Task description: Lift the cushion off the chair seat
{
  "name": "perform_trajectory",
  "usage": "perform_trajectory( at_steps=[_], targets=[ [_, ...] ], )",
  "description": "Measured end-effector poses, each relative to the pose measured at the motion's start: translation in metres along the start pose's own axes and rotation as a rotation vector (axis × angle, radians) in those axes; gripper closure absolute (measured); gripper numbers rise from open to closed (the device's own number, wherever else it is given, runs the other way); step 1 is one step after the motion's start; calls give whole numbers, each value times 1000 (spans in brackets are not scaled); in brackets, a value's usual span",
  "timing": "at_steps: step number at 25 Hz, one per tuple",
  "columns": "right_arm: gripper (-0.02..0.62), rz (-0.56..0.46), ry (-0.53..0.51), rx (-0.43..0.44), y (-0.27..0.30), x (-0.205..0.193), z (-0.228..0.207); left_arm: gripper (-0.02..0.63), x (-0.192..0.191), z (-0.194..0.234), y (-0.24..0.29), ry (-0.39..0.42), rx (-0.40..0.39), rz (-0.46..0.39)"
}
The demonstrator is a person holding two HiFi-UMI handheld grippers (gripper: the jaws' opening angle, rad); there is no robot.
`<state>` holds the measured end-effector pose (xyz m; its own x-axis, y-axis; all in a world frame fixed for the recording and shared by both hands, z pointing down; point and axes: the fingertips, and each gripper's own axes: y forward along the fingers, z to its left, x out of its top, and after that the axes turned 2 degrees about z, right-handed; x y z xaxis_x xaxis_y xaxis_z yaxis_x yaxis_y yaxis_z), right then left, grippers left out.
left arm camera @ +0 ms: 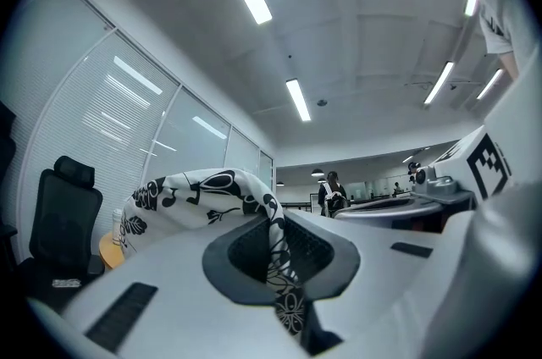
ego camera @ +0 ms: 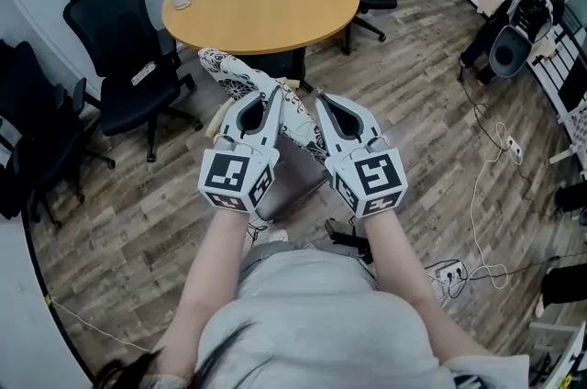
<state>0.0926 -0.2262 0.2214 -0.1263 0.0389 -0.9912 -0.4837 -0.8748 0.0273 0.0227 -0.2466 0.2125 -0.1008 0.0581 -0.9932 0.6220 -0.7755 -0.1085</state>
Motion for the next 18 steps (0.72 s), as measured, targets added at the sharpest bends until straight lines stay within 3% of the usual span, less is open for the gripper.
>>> perform_trajectory(
  at_steps=[18],
  targets=[
    [571, -8, -5, -25, 3, 13, 4, 592, 16, -1, -5, 55, -29, -25]
  ],
)
